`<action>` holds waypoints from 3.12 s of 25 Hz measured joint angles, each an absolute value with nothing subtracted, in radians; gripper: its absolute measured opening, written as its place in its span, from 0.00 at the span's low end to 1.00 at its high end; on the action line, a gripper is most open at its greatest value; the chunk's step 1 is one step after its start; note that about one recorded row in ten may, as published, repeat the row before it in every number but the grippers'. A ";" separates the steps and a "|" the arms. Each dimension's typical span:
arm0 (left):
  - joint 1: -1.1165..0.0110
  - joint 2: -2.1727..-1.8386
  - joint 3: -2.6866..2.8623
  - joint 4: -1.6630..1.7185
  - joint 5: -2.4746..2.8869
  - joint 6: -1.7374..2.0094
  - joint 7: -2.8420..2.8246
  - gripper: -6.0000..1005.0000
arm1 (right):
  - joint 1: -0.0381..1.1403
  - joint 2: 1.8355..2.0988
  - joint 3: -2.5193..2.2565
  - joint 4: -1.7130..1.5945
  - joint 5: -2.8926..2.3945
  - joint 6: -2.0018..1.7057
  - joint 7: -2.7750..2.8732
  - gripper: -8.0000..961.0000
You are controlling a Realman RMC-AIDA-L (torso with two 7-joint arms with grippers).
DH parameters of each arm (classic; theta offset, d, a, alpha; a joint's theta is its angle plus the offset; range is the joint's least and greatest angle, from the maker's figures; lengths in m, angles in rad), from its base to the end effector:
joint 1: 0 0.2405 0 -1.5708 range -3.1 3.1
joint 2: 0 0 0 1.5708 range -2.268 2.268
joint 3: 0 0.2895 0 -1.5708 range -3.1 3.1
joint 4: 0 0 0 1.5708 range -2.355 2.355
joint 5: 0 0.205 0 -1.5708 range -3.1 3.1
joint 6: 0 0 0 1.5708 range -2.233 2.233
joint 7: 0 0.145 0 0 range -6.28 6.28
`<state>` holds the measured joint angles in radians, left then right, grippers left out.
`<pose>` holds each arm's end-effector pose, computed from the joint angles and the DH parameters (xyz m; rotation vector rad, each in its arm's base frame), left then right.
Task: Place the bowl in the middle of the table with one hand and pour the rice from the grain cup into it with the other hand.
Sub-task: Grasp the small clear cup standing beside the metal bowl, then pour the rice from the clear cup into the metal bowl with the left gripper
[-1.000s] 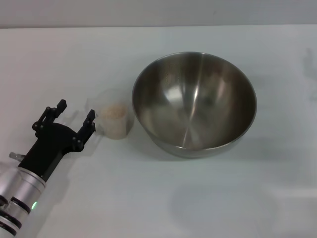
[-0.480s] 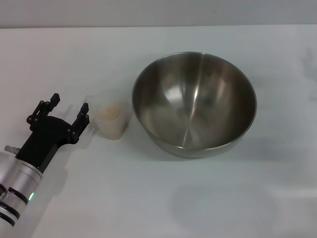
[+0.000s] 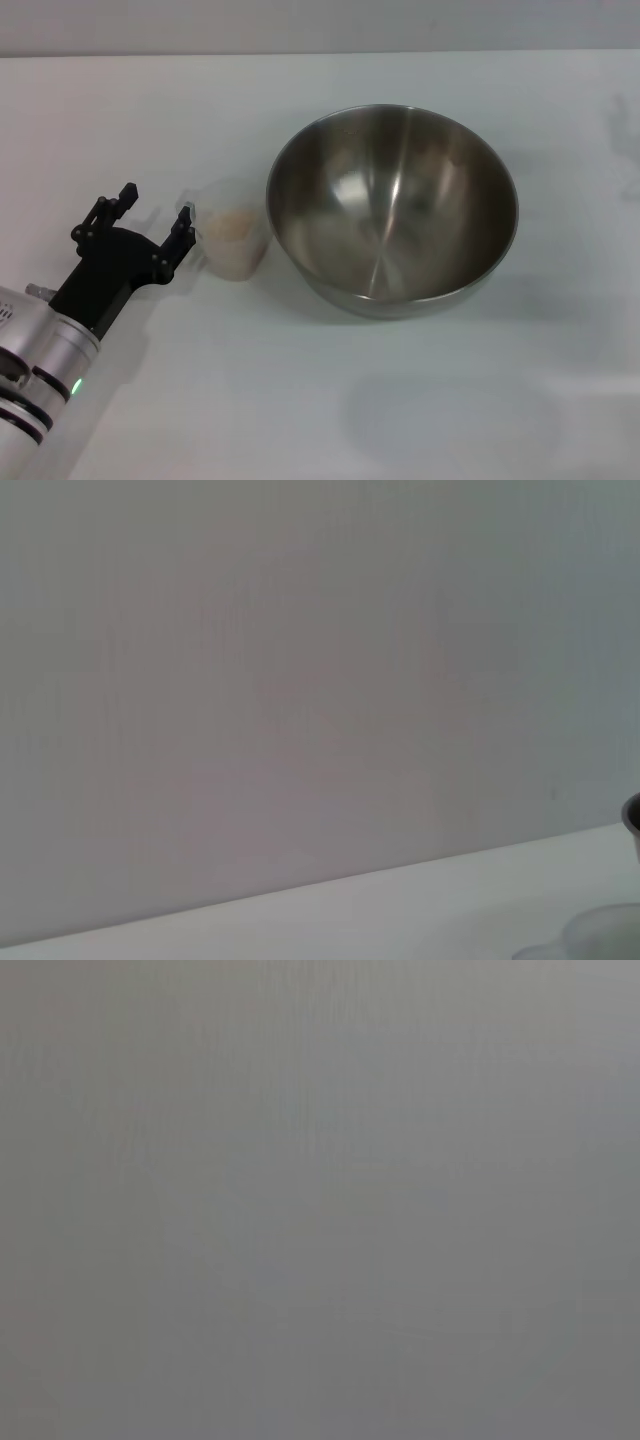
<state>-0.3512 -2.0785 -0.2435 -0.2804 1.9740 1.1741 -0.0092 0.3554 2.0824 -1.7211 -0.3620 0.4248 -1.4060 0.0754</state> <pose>-0.3394 0.2830 -0.0932 -1.9060 -0.4928 -0.6320 0.3138 0.3399 0.0409 -1.2881 0.2221 0.9294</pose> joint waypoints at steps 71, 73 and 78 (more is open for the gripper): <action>-0.576 -2.080 -0.476 -0.362 2.202 1.315 0.765 0.03 | 0.433 2.079 -1.714 -0.338 0.418 -1.406 0.079 0.51; -0.578 -2.079 -0.477 -0.374 2.220 1.314 0.828 0.03 | 0.440 2.079 -1.713 -0.332 0.418 -1.405 0.079 0.51; -0.586 -2.080 -0.472 -0.434 2.302 1.310 1.166 0.03 | 0.449 2.078 -1.713 -0.322 0.417 -1.405 0.078 0.51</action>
